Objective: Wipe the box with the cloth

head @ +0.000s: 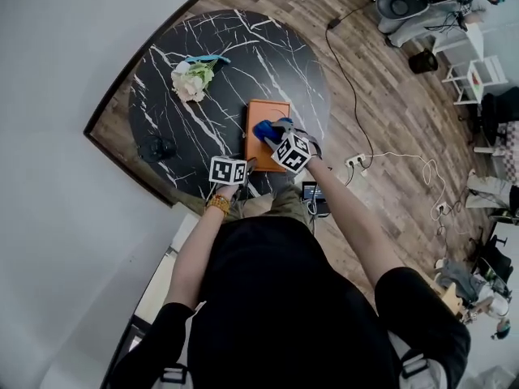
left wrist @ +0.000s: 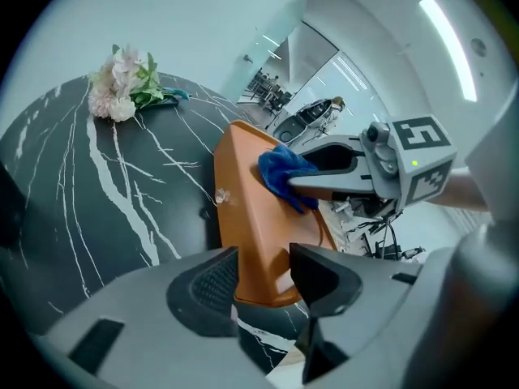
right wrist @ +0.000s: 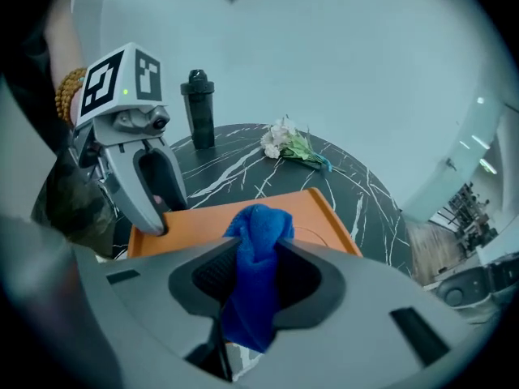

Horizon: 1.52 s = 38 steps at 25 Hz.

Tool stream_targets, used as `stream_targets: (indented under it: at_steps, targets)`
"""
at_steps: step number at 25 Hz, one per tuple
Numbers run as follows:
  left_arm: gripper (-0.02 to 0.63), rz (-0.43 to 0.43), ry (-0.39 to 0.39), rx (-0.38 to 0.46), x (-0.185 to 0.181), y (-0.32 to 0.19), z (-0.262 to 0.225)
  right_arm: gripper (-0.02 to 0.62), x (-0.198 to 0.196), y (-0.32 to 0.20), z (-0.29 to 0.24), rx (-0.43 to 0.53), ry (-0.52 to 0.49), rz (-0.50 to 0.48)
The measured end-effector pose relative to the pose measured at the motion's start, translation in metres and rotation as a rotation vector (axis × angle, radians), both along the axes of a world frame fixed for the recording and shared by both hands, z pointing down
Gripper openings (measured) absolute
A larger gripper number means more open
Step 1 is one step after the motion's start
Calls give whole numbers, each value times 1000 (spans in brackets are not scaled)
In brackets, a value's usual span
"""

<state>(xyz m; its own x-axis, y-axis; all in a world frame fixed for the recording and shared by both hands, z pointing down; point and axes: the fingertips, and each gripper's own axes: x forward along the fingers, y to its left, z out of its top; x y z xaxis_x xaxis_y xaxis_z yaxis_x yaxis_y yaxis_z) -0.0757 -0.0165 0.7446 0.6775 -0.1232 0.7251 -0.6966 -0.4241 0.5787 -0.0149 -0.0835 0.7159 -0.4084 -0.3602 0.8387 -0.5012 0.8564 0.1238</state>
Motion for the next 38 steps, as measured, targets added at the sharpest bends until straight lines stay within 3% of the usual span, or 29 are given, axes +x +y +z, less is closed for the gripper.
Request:
stream_targets:
  at_steps: [3, 8, 12, 16, 18, 20, 23, 25, 28, 38]
  targets:
    - [187, 16, -22, 36, 5, -5, -1, 109, -9, 25, 2, -12, 2, -60]
    - [186, -41, 38, -22, 4, -2, 2, 109, -18, 79, 6, -87, -36, -69]
    - [187, -59, 47, -35, -1, -3, -1, 109, -20, 99, 2, -213, -94, -88]
    - [187, -52, 32, -44, 1, -3, 0, 110, -17, 99, -17, -372, -235, -218]
    - [187, -43, 23, -51, 2, 1, 1, 112, -7, 68, -34, -307, -281, -188]
    - [187, -31, 12, -51, 1, 1, 0, 112, 12, 18, -40, -176, -252, -113]
    - [187, -15, -14, -51, -1, -3, -1, 112, 41, -48, -25, 9, -40, -90]
    - [187, -12, -24, -54, 1, -2, 0, 112, 53, -71, -10, 64, 75, -96]
    - [187, -19, -20, -66, 5, 0, 0, 112, 52, -77, 1, 58, 113, -108]
    - [192, -53, -20, -103, 3, -7, 3, 106, 40, -39, 7, 10, 48, -21]
